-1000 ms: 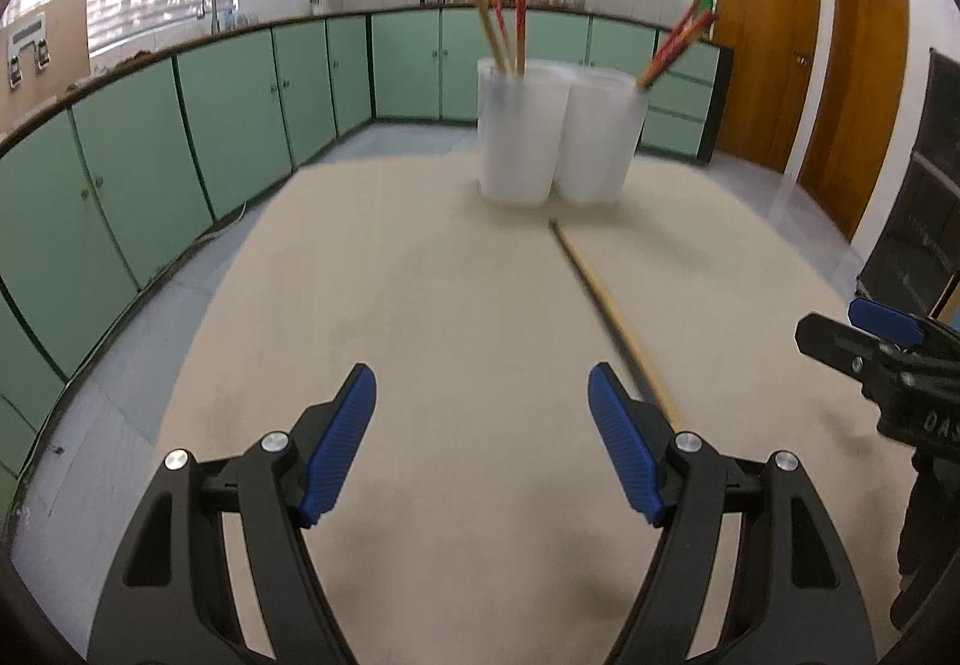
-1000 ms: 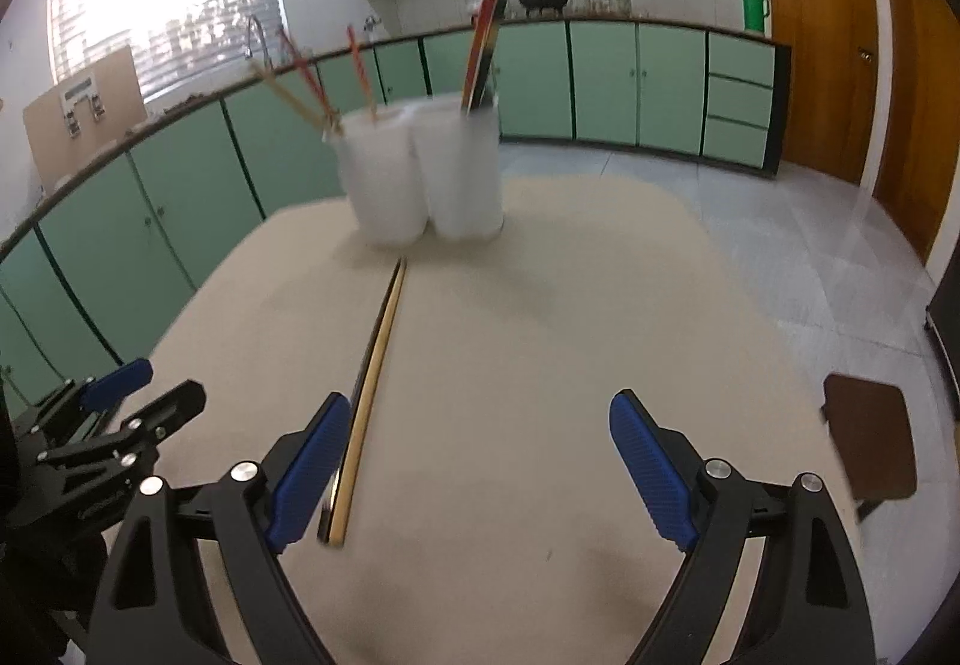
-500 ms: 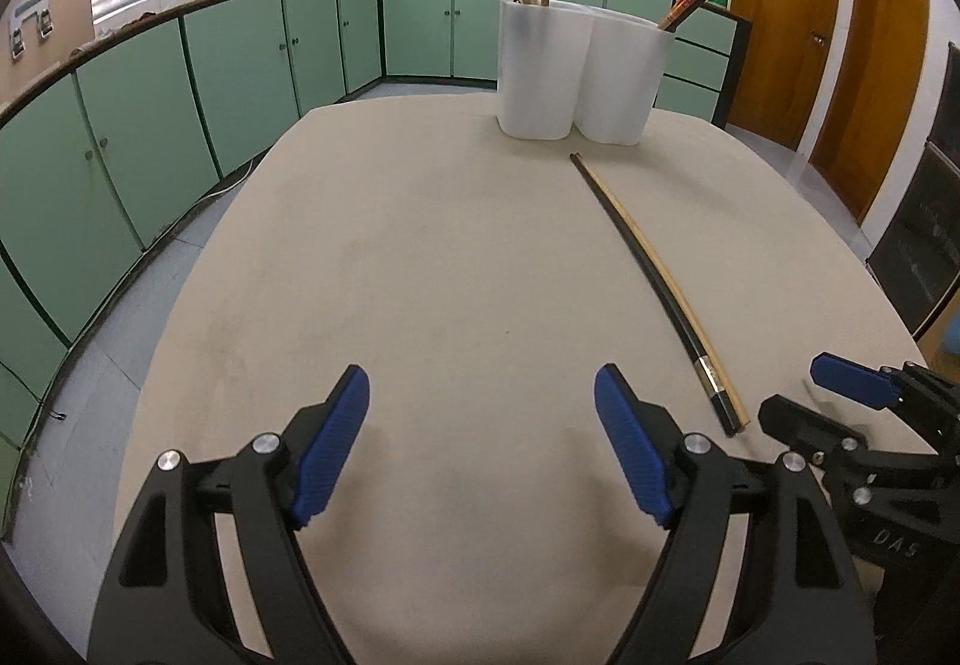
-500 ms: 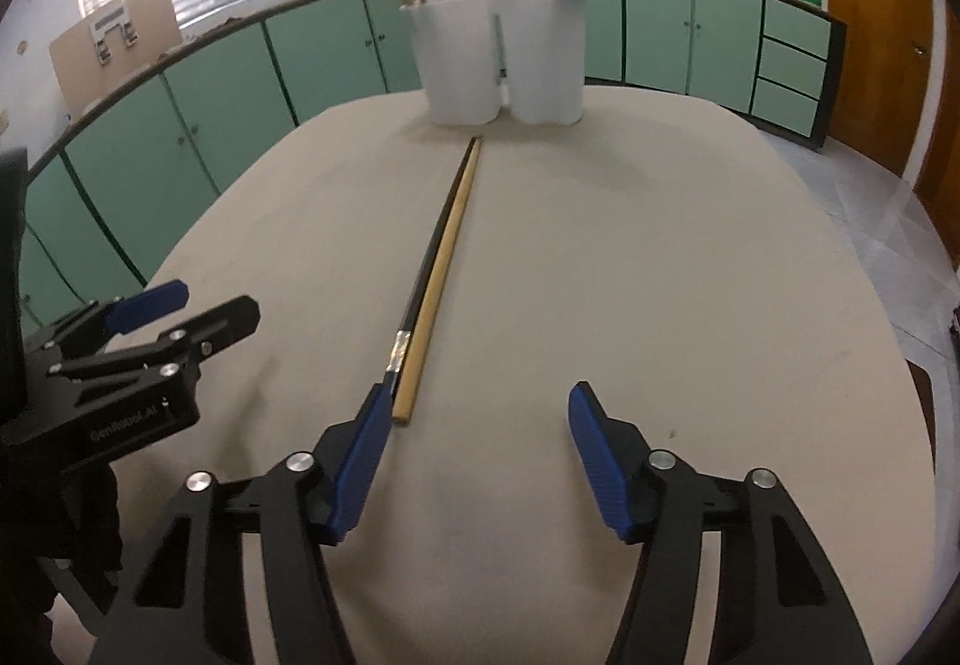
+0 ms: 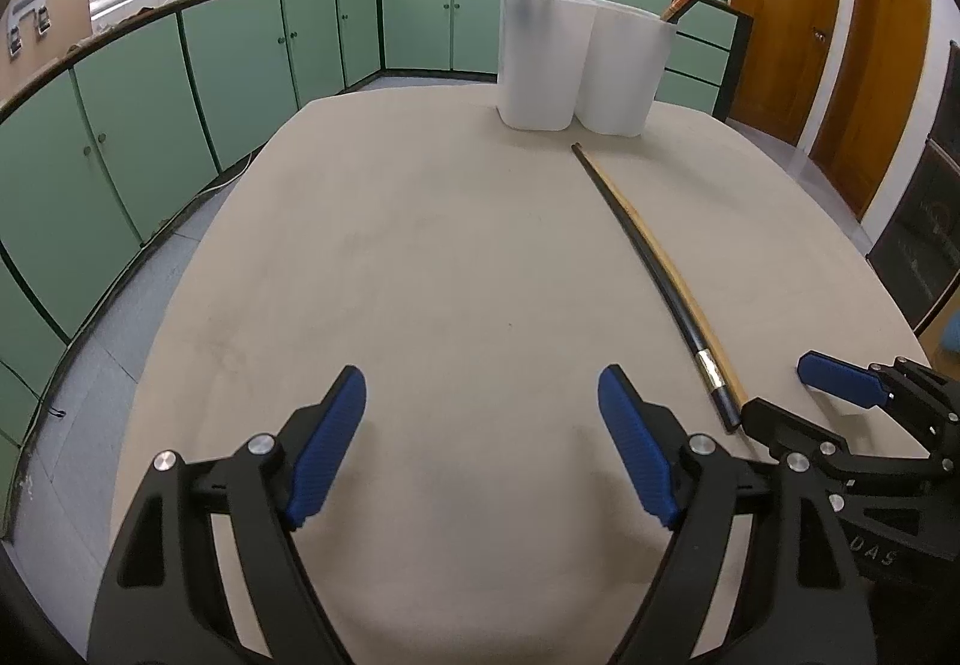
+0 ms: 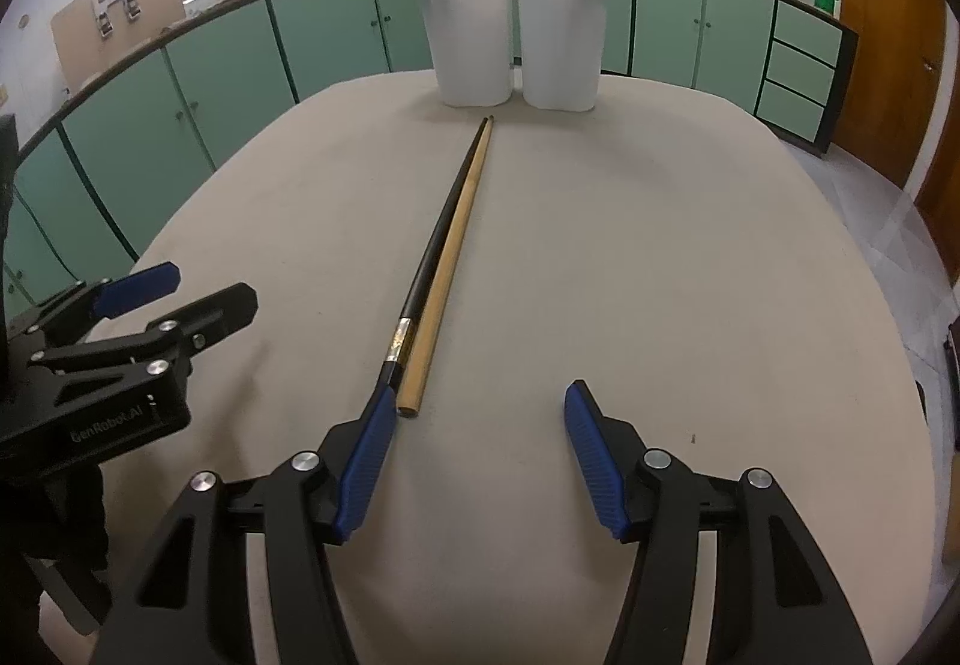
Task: Organize utensils
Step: 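Lower both tools toward the black and wooden chopsticks, then grasp the plain wooden chopstick with the right tool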
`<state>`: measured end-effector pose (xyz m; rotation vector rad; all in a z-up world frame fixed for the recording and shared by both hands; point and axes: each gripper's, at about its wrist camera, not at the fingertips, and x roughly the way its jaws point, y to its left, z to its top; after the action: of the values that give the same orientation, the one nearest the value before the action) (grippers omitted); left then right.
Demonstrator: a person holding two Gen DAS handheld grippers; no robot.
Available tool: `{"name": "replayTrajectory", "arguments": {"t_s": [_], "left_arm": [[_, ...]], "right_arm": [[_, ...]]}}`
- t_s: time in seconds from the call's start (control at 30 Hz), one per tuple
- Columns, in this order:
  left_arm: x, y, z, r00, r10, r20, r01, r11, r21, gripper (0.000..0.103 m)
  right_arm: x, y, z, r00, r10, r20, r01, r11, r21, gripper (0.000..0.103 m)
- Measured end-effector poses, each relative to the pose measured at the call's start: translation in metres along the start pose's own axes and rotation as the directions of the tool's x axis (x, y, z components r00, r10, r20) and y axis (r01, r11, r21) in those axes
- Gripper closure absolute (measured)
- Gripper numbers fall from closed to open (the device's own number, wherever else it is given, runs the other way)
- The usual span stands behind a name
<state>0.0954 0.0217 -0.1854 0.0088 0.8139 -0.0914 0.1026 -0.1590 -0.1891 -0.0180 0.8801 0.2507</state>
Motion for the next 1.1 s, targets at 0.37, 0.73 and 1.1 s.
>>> {"name": "replayTrajectory", "arguments": {"t_s": [0.37, 0.73, 1.1], "left_arm": [[0.000, 0.003, 0.000, 1.000, 0.004, 0.003, -0.004, 1.000, -0.016, 0.025], [-0.001, 0.003, -0.001, 1.000, 0.010, 0.007, -0.010, 1.000, -0.016, 0.025], [0.000, -0.014, -0.001, 1.000, -0.028, 0.000, 0.028, 1.000, 0.000, 0.025]], "right_arm": [[0.001, 0.009, 0.000, 1.000, -0.011, -0.001, 0.011, 1.000, -0.021, 0.051], [0.005, 0.018, 0.002, 1.000, 0.020, -0.006, -0.021, 0.999, -0.037, 0.095], [-0.006, -0.007, -0.006, 1.000, 0.008, 0.024, -0.009, 0.998, 0.067, 0.096]]}}
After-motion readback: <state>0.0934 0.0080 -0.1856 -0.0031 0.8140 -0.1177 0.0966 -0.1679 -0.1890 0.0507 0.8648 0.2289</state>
